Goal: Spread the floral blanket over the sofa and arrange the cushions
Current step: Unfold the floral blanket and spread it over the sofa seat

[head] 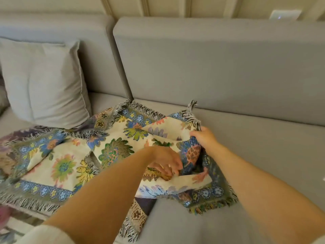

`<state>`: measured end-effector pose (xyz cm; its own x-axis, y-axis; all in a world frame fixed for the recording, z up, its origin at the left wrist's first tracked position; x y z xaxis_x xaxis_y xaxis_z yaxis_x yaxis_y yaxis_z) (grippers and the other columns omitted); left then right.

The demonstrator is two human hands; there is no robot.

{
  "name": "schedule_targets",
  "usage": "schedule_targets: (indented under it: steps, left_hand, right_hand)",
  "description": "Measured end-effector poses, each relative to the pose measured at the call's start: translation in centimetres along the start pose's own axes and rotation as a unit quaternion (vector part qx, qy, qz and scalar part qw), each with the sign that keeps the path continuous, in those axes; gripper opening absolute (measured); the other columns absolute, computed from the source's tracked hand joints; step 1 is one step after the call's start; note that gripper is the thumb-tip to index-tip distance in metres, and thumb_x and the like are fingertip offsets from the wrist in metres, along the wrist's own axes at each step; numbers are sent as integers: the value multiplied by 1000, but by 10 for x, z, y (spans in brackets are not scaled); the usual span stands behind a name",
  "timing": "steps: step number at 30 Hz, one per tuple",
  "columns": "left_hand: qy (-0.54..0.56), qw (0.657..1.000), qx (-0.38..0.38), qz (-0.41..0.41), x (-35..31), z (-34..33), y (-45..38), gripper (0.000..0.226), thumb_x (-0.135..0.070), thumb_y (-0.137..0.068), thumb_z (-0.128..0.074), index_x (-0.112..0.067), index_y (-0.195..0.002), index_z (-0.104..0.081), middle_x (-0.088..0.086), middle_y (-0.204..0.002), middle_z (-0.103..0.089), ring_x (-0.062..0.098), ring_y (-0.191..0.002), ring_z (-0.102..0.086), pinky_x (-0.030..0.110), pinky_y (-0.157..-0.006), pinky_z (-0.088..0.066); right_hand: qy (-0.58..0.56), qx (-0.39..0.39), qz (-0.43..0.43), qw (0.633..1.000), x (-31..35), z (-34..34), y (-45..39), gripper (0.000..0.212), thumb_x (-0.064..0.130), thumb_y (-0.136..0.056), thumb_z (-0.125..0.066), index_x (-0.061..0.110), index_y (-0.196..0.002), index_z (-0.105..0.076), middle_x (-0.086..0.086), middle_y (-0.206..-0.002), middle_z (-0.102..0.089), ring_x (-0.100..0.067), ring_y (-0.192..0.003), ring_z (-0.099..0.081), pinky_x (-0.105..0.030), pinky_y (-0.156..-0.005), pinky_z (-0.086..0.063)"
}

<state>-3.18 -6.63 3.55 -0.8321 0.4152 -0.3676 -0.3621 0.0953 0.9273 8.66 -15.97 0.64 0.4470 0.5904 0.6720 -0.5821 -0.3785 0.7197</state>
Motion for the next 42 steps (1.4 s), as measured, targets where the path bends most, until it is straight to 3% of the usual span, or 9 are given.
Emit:
schedule_targets:
  steps: [5,7,13,22,27,30,33,38,42]
  left_hand:
    - [-98,903,-386,-158,-48,62,73,100,-10,-80,-71,-26,-152,-3,14,-156,-19,33,-136,-35,48,-108,-40]
    - [-266,860,-384,-205,-83,61,106,101,-16,-78,-74,-29,-151,-6,8,-160,-8,32,-147,-11,54,-118,-20]
    - [-210,832,-429,-282,-118,66,202,23,7,-85,-48,-4,-101,-60,23,-108,-66,35,-103,-61,26,-71,-38]
    - [-127,814,-545,-155,-52,111,273,17,-1,-86,-46,-13,-97,-43,19,-104,-58,40,-106,-53,46,-91,-41]
    - [-301,842,-364,-261,-86,65,279,103,-32,-70,-80,-28,-149,-15,5,-155,-27,28,-145,-21,57,-116,-11]
    - [-189,856,-353,-326,-100,54,284,41,-16,-75,-76,-8,-112,-59,17,-108,-62,28,-102,-58,31,-79,-44]
    - [-100,855,-368,-351,-91,61,293,4,-2,-86,-61,-3,-82,-62,16,-80,-58,25,-76,-52,26,-53,-34]
    - [14,839,-388,-381,-85,78,310,19,0,-92,-49,-9,-77,-54,6,-71,-56,20,-65,-48,27,-58,-37]
    - [-171,850,-436,-240,-75,99,308,28,-14,-87,-63,-7,-111,-50,19,-108,-60,32,-98,-53,39,-85,-43]
  right_hand:
    - [233,57,181,954,90,31,99,9,11,-82,-69,11,-88,-62,-1,-75,-60,-8,-60,-49,-14,-51,-34]
    - [300,60,233,923,118,32,134,18,13,-79,-72,0,-87,-62,-8,-77,-60,-16,-65,-51,-15,-52,-36]
    - [278,46,210,936,138,47,187,74,36,-73,-76,15,-136,-43,4,-129,-56,-18,-121,-53,-34,-104,-42]
    - [479,-179,110,853,133,41,216,44,36,-95,-49,5,-124,-55,-18,-128,-59,-34,-117,-54,-34,-89,-45]
    - [327,-195,322,867,202,7,265,16,11,-94,-52,3,-101,-63,-10,-83,-58,-19,-82,-46,-29,-51,-23]
    - [232,-152,345,897,205,-6,273,10,15,-91,-59,10,-99,-55,-13,-102,-64,-24,-88,-55,-30,-69,-36]
    - [263,-94,249,927,173,2,274,48,30,-84,-67,17,-126,-49,-5,-131,-56,-19,-108,-55,-27,-89,-40]
    - [358,-135,115,917,119,14,256,26,30,-95,-52,9,-79,-55,-12,-81,-58,-25,-82,-56,-29,-55,-32]
    - [233,-198,172,936,148,19,274,37,14,-101,-37,0,-135,-44,-19,-139,-49,-33,-125,-47,-34,-91,-39]
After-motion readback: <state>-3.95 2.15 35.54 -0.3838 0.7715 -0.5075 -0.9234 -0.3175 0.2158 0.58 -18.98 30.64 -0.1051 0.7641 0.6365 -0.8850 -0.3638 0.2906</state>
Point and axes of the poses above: each hand's wrist, its own y-axis away from the middle knuckle, its own z-axis out of the back of the hand, x = y × z, the point moved 3 cm from there along -y, towards the middle knuckle
